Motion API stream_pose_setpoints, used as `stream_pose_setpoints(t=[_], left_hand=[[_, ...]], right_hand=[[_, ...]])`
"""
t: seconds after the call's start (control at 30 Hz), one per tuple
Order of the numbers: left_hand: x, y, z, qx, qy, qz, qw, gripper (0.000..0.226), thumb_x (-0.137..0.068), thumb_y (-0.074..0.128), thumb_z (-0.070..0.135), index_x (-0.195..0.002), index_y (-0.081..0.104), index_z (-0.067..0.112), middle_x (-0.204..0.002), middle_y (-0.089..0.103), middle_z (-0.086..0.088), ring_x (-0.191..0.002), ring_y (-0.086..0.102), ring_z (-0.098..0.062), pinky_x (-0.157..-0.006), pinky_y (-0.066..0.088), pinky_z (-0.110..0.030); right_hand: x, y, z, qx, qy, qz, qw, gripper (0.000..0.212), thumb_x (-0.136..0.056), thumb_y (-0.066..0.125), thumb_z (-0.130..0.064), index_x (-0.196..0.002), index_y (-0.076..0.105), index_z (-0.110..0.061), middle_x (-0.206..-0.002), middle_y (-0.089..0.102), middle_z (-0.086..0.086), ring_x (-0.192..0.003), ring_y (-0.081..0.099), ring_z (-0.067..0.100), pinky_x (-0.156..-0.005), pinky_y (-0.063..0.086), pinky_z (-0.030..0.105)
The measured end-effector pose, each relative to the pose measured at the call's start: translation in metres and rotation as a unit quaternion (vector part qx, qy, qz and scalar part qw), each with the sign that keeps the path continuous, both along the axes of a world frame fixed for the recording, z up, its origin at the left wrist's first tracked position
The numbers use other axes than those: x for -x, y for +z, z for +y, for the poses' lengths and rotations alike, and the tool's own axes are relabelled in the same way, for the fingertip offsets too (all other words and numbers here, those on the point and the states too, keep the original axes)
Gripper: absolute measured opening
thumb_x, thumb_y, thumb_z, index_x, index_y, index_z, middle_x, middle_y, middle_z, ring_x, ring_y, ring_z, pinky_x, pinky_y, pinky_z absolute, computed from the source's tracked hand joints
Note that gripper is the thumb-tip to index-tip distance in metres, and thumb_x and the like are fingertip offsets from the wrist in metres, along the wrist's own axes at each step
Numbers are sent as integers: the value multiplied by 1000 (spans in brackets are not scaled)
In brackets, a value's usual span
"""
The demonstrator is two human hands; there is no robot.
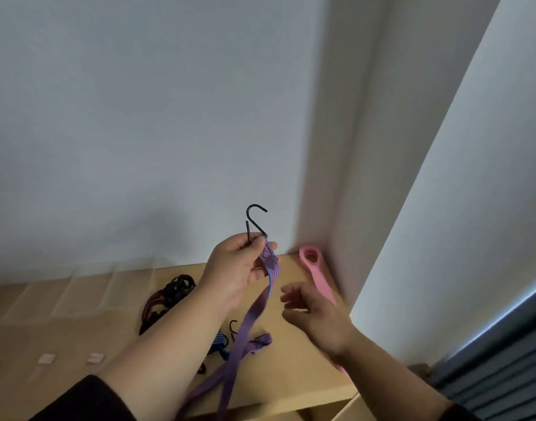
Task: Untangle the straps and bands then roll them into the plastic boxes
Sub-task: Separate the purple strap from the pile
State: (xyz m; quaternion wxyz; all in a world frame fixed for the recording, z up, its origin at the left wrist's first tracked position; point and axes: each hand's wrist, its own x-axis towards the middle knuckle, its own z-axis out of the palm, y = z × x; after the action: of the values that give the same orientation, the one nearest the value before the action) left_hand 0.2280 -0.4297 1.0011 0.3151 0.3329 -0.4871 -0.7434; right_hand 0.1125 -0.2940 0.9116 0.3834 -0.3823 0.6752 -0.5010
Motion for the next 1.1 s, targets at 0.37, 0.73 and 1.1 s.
stream_pose_setpoints(t=[0.37, 0.73, 1.1], left_hand=[[-55, -52, -30, 10, 100, -105, 989, 10, -99, 57, 10, -98, 67, 8, -91, 77, -8, -81, 71, -22, -69, 58, -38], [-94, -94, -39, -19, 86, -181, 980, 15, -101, 53, 12, -108, 66, 10, -102, 76, -8, -92, 71, -29, -75, 60, -37], [-73, -99, -23, 49, -68, -230, 970, 15, -101, 53, 15, -102, 67, 14, -87, 73, -3, -82, 70, -19, -81, 59, -37]], right_hand=[[3, -94, -34, -235, 92, 244, 936, 34, -100, 53, -25, -134, 56, -30, -132, 58, -8, -116, 56, 9, -100, 47, 27], [-23, -167, -84, -277, 202, 395, 852, 33, -93, 60, -40, -125, 55, -42, -122, 47, -4, -109, 49, 18, -88, 51, 36], [1, -119, -75, -217, 100, 55, 970, 31, -87, 72, -9, -109, 60, -25, -106, 65, 0, -94, 67, 15, -82, 58, 30]])
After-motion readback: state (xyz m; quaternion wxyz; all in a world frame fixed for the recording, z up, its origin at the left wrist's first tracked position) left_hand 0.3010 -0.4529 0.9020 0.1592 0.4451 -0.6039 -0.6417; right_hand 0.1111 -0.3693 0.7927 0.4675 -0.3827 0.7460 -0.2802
